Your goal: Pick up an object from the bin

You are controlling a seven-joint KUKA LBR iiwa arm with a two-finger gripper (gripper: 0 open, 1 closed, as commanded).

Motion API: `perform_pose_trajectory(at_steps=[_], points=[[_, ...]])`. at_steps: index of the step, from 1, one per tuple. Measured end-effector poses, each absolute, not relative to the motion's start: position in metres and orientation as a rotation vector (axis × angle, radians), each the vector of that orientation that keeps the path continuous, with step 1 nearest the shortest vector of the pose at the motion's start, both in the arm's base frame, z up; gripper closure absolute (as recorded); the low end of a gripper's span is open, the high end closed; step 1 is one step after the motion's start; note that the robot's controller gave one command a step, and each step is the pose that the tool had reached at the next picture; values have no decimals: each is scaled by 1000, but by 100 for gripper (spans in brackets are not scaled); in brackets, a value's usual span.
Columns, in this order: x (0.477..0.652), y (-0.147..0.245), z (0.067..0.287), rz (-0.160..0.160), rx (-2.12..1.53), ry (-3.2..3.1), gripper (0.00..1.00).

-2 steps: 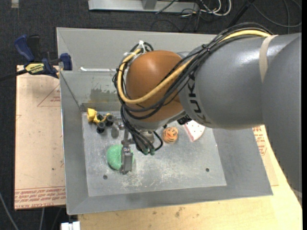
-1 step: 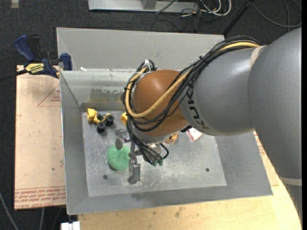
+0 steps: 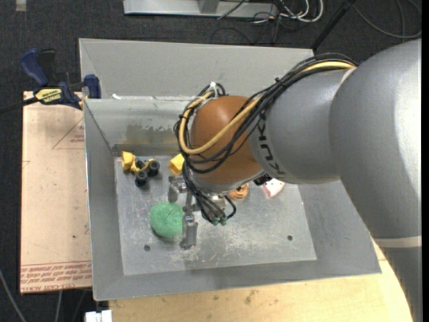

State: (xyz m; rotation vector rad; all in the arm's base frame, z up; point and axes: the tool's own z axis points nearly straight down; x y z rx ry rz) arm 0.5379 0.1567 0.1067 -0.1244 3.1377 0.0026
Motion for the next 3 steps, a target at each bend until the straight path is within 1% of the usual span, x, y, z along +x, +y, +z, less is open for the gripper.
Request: perform_pose_trajectory(at_steps=[1,2,3], points=[[537,160,80,1,-235,3132,0],[510,172,69,1,-29,3143,100],[510,172,69,1,-29,3143,100]])
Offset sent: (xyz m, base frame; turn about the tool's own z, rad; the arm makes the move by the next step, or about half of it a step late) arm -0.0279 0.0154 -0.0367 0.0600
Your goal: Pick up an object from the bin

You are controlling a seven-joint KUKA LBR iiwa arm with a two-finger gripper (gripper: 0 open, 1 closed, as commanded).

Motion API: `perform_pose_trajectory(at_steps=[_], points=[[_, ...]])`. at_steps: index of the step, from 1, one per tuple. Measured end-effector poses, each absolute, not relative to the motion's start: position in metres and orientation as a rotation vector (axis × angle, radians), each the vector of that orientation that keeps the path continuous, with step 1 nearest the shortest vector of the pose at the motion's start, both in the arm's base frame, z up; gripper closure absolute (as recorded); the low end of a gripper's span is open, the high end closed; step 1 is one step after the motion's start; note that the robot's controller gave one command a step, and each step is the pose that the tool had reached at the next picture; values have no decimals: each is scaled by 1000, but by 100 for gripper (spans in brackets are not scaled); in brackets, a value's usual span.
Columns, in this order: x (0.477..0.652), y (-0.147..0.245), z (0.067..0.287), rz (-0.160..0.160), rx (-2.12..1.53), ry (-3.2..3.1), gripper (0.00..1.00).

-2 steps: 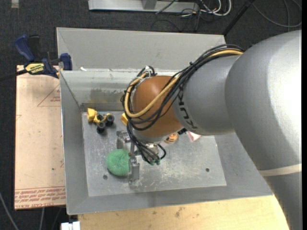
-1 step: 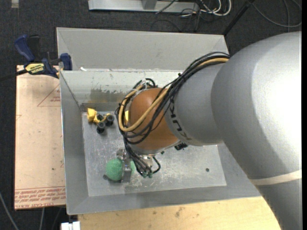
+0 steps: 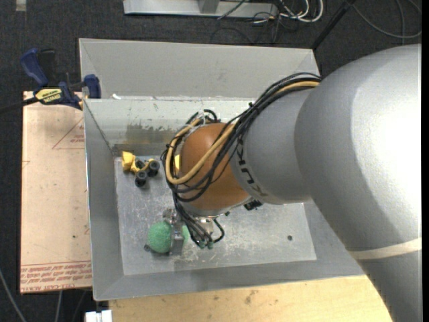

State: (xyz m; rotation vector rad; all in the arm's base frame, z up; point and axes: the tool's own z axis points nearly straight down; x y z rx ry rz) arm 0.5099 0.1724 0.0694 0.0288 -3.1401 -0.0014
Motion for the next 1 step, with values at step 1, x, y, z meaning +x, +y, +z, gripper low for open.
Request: perform_pose_trajectory(at_steps=[1], points=[[520,186,216,-4,34,-3145,100]])
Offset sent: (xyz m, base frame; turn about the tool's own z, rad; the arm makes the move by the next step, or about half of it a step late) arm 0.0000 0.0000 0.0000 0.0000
